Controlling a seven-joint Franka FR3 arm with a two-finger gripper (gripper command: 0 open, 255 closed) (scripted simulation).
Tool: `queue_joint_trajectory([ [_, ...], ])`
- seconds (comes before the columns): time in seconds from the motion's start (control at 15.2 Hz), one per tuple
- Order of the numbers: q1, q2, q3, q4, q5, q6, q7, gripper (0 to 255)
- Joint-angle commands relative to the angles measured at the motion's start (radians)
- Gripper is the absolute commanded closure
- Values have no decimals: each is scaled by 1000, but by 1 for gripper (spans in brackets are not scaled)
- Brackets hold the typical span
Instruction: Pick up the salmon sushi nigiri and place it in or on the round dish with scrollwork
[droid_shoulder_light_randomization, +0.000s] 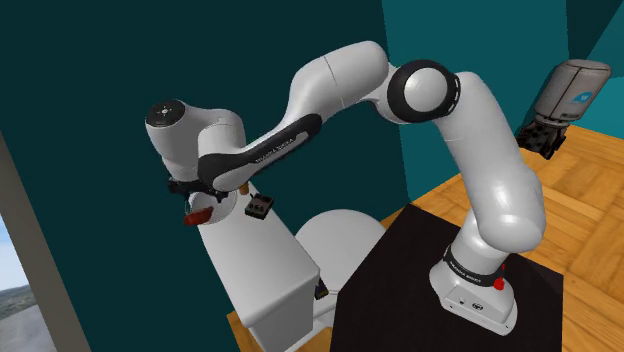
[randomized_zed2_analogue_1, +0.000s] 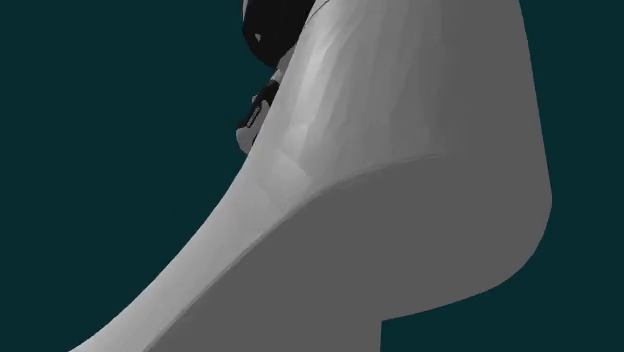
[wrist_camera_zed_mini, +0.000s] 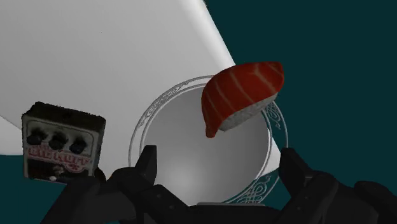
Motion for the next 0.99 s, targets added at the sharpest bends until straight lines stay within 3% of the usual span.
queue_joint_trajectory([
  [0.0, 50, -92, -54, -175, -112, 111, 345, 0],
  [0.07, 86, -105, -81, -203, -157, 120, 457, 0],
  [0.92, 94, -30, -119, -165, -200, 161, 468, 0],
])
